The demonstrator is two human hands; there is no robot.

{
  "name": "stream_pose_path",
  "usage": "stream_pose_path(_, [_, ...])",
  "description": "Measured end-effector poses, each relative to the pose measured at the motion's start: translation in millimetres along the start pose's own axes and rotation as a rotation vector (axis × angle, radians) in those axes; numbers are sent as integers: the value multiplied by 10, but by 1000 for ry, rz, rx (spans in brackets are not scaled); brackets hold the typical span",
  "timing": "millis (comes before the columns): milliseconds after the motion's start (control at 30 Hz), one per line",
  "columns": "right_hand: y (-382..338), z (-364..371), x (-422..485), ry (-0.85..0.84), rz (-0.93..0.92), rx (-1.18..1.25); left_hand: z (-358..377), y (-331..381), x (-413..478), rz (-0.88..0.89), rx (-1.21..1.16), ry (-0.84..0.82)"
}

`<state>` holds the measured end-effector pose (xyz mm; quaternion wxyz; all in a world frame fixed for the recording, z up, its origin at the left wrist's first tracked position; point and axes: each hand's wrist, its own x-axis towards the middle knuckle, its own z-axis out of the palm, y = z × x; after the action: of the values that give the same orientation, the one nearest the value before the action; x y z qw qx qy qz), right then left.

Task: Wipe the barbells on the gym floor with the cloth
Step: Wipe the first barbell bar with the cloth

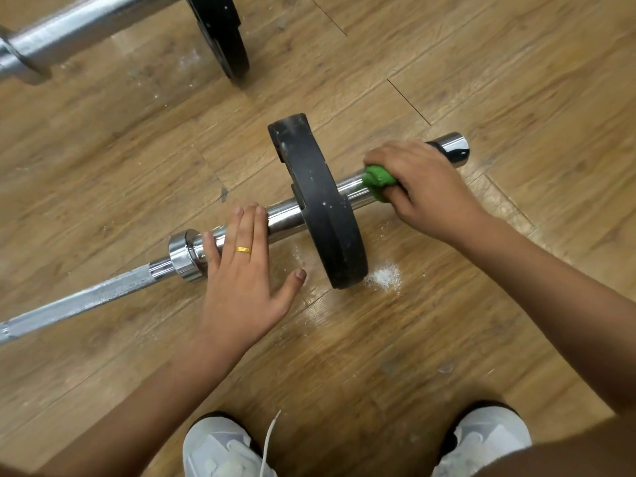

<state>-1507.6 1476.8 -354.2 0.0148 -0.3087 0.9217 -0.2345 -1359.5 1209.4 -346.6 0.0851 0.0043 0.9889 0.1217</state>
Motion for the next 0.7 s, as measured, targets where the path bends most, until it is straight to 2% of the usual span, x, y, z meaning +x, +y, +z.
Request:
stream_pose_path(100, [-151, 92, -99, 110, 87, 11, -50, 44, -49, 6, 16, -33])
stream_pose_path(267, [-171, 97, -202, -9, -10, -10, -96, -32, -67, 39, 55, -63])
stream_pose_path(400, [-225, 79, -218, 114, 151, -9, -17, -8, -145, 47, 15, -43])
stream_pose_path(567, [-308, 135, -372, -17, 5, -4, 5, 26, -292, 73, 14, -60])
stream_pose_path(700, [-202, 74, -424, 94, 149, -13, -102, -6, -355, 132, 29, -85])
